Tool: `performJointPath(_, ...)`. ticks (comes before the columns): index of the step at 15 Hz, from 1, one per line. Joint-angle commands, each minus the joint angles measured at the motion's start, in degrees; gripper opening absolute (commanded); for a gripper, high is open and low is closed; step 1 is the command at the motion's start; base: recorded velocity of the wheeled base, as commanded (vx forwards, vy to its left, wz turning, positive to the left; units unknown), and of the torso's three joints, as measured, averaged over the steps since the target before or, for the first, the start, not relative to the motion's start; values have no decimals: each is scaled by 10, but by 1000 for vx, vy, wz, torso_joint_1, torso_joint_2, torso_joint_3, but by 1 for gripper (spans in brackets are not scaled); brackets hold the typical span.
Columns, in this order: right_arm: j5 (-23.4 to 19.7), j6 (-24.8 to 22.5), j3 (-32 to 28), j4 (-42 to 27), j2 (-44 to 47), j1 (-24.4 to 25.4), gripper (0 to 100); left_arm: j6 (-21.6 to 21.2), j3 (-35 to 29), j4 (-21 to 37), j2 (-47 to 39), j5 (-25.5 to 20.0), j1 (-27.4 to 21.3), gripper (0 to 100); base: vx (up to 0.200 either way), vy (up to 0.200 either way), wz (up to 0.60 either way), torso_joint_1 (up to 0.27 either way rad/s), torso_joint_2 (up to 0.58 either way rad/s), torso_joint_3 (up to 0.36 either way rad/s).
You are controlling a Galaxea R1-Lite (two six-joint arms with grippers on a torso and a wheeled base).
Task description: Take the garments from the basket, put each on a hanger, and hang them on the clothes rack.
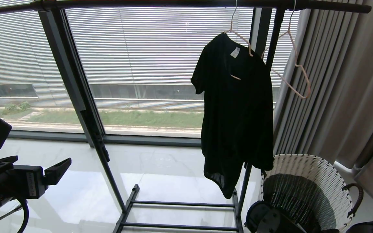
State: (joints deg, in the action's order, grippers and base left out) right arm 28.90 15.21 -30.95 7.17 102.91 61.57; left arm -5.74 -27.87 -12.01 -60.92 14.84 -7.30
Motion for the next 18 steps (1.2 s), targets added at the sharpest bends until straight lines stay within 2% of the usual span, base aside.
performJointPath(1, 0, 1, -13, 0, -9, -1, 0, 0, 0, 0, 3, 0, 0, 100, -200, 0, 0, 2, -2, -7)
performJointPath(5, 0, 0, -46, -9, -19, -4, 0, -1, 4, 0, 6, -1, 0, 100, -200, 0, 0, 4, 2, 5)
performJointPath(7, 0, -1, -79, -43, -28, -4, 0, 2, 7, 0, 7, -2, -3, 100, -100, 0, 0, 1, 1, 1)
performJointPath(9, -2, -1, -114, -71, -33, -4, 0, 4, 13, 0, 20, -22, -12, 100, 0, 0, 0, 0, 0, 0)
performJointPath(10, -5, -1, -152, -94, -38, -5, 0, 6, 27, 0, 37, -68, -30, 100, 0, 0, 0, 0, 0, 0)
performJointPath(12, -9, -1, -204, -128, -38, -5, 0, 19, 44, 0, 49, -102, -88, 100, 0, 0, 0, 0, 0, 0)
performJointPath(15, -46, -1, -283, -169, -42, -10, 0, 83, 37, -6, 28, -102, -222, 100, 0, 0, 0, 0, 0, 0)
performJointPath(17, -61, -2, -322, -189, -42, -18, 0, 113, 36, -43, -4, -102, -280, 100, 0, 0, 0, 0, 0, 0)
performJointPath(18, -74, -4, -344, -192, -42, -25, 0, 133, 32, -86, -40, -102, -299, 100, 0, 0, 0, 0, 0, 0)
